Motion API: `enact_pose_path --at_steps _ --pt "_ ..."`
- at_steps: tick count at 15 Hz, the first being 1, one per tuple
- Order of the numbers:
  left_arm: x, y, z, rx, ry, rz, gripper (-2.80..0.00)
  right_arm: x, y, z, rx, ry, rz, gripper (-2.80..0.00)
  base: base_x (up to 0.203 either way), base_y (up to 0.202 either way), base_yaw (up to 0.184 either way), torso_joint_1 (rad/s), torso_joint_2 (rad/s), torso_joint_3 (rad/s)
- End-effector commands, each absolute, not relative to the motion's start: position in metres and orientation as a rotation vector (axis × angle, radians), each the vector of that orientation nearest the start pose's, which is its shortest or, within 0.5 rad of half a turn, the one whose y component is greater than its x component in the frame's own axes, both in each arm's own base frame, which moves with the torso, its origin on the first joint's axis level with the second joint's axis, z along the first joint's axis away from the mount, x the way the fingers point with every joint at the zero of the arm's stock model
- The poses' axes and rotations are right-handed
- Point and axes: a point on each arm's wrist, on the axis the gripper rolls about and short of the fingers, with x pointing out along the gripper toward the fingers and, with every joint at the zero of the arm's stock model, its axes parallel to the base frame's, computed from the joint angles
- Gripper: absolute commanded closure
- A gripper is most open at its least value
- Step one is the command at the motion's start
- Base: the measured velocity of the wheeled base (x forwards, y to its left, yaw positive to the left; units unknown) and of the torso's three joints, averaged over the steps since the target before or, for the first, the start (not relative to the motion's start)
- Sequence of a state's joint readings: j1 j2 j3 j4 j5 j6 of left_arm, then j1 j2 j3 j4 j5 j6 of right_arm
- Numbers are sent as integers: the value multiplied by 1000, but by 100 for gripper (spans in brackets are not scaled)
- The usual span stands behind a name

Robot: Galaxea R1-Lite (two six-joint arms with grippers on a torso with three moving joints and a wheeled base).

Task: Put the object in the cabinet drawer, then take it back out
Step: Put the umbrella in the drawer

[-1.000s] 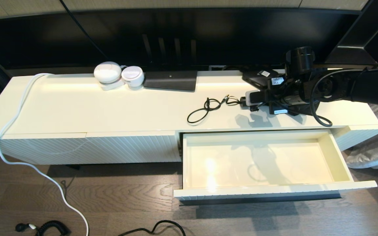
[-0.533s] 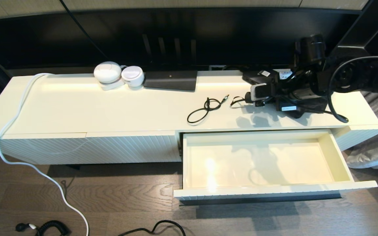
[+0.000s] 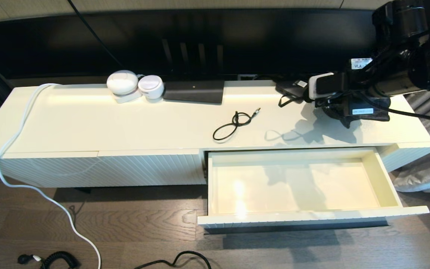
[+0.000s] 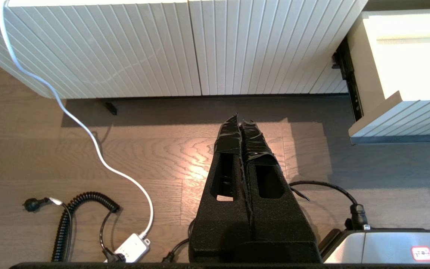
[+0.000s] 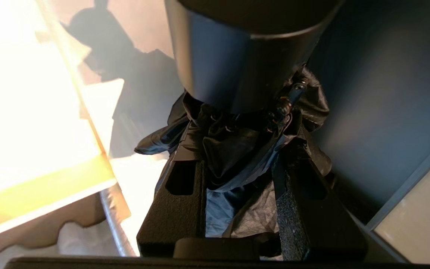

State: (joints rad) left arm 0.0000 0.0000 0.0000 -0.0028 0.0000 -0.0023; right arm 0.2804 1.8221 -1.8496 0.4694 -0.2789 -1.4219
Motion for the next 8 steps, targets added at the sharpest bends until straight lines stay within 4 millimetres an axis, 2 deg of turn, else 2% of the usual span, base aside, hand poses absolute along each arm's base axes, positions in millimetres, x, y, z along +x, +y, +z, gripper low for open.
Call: enact_pose_path --at_steps 1,6,8 --pt "-23 0 76 -3 -3 0 0 298 80 344 -1514 326 282 0 0 0 0 0 0 0" --pt "-23 0 76 -3 -3 0 0 251 83 336 -1401 404 319 0 0 0 0 0 0 0" --pt "-23 0 75 -3 -2 0 0 241 88 331 -1333 419 339 0 0 0 0 0 0 0"
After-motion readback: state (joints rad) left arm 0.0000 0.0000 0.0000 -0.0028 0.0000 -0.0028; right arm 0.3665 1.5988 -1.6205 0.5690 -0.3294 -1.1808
